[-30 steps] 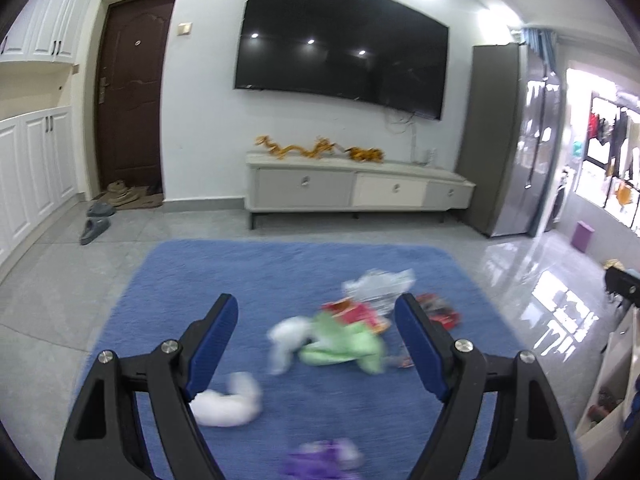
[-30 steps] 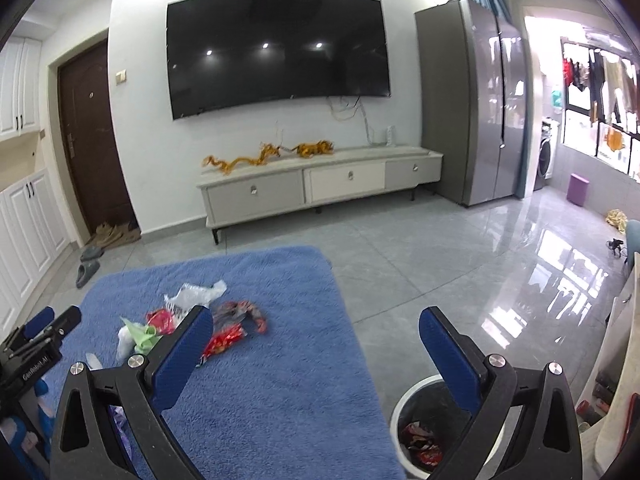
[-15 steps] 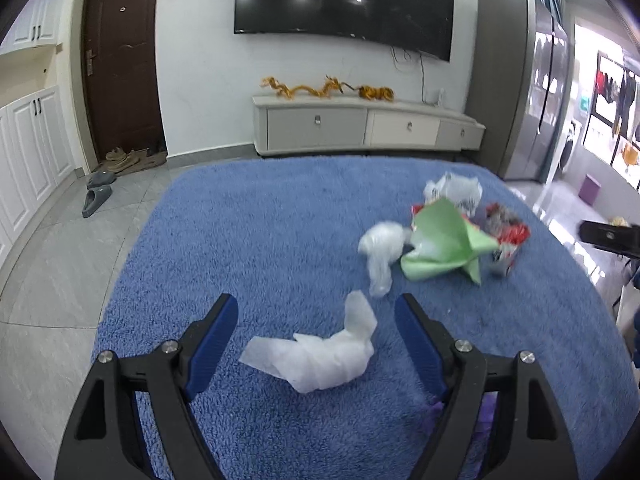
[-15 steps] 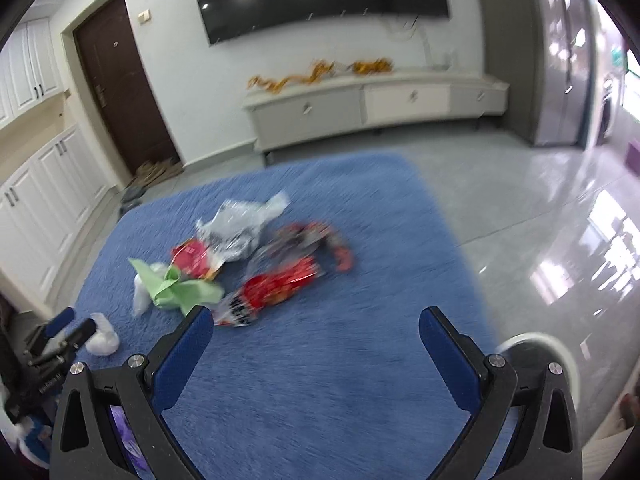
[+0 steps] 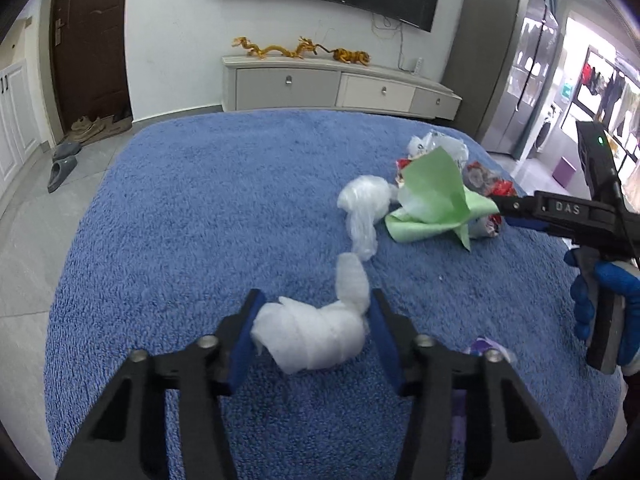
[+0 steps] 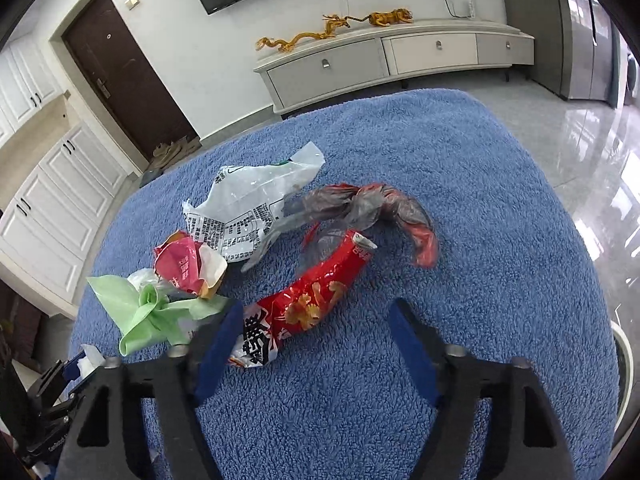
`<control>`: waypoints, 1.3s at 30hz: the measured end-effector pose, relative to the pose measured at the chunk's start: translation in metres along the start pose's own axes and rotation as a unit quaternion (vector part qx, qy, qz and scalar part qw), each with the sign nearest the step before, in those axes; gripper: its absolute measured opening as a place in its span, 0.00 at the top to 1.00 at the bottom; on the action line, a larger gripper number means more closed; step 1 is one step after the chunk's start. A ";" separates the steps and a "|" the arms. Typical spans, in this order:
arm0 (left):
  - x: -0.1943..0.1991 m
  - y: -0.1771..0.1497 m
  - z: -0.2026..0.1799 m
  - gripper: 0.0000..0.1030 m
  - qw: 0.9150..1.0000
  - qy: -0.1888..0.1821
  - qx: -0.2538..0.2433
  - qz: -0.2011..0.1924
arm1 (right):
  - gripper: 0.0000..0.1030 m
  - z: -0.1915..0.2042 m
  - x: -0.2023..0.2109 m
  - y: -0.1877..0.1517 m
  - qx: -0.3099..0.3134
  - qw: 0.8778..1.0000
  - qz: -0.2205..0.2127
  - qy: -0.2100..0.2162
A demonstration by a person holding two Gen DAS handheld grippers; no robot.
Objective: Collect trash
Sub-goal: 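Grasp the white tissue with the left tool while the right tool grasps the red-white wrapper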
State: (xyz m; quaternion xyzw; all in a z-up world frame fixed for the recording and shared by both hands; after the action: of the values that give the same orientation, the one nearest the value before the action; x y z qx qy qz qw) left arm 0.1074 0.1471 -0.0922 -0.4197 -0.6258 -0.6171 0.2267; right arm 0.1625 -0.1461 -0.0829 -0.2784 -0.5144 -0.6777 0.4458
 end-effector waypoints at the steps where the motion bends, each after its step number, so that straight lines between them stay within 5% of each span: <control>1: 0.000 -0.001 -0.003 0.61 1.000 0.003 -0.006 0.001 | 0.52 0.000 0.001 -0.001 0.003 1.000 0.000 0.001; 6: 0.007 -0.007 -0.007 0.72 1.000 0.019 -0.005 -0.005 | 0.83 -0.005 0.009 -0.011 0.003 0.999 -0.003 0.032; 9: 0.014 -0.012 0.001 0.74 0.999 0.025 0.019 -0.007 | 0.88 -0.007 0.019 -0.020 0.006 0.999 -0.005 0.047; 23: 0.067 -0.010 -0.006 0.76 0.997 0.038 0.045 -0.057 | 0.90 -0.006 0.080 -0.052 0.023 0.995 -0.039 0.084; 24: 0.068 -0.011 -0.007 0.76 0.997 0.037 0.045 -0.058 | 0.86 -0.002 0.079 -0.053 0.025 0.996 -0.037 0.082; 27: 0.068 -0.012 -0.007 0.76 0.997 0.033 0.049 -0.056 | 0.54 0.001 0.074 -0.052 0.027 0.996 -0.033 0.075; 35: 0.068 -0.014 0.000 0.76 0.996 0.026 0.059 -0.056 | 0.57 0.011 0.035 -0.039 0.040 0.998 -0.006 0.039; 39: 0.066 -0.011 -0.001 0.76 0.996 0.020 0.059 -0.057 | 0.79 0.013 0.016 -0.035 0.047 0.999 0.007 0.023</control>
State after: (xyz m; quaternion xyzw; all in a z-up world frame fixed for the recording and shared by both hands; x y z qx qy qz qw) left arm 0.0623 0.1633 -0.0454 -0.3567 -0.6794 -0.5992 0.2285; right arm 0.1237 -0.1365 -0.0810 -0.2452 -0.5326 -0.6560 0.4752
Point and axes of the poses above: each gripper's, at about its wrist camera, not at the fingertips, and x roughly against the way its jaws point, z to its left, y to its top, the point moved 1 cm from there along -x, roughly the way its jaws point, and after that the axes turned 7 degrees about z, right-handed, at the moved point
